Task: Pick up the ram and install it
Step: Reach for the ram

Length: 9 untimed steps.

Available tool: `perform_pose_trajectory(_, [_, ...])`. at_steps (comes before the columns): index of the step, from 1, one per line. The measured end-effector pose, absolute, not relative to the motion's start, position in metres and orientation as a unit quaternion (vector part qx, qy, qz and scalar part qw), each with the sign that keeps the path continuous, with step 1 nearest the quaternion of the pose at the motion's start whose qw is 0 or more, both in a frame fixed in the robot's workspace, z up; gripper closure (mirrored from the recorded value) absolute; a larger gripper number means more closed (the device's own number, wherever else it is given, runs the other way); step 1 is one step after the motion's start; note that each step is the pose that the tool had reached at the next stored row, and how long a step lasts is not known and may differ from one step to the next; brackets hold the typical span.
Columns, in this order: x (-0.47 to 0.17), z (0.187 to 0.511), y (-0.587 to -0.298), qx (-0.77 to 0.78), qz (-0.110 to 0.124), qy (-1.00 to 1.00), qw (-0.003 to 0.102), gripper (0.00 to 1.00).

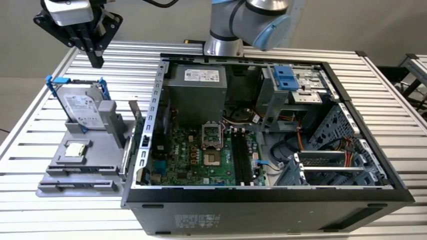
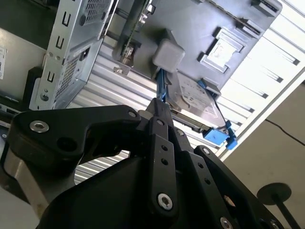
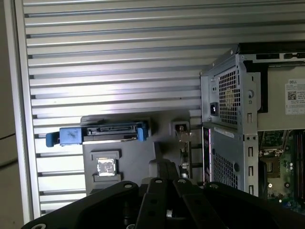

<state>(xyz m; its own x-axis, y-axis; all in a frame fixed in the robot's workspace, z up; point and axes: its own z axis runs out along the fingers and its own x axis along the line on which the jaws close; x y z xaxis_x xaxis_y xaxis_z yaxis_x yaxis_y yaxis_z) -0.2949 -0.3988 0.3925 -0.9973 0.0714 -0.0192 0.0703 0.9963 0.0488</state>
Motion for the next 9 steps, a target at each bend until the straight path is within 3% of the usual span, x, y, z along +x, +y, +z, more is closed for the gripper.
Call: perform_pose_trajectory(9, [-0.327, 0.393, -0.399, 0.035, 0.024, 0.999, 0.010, 1.00])
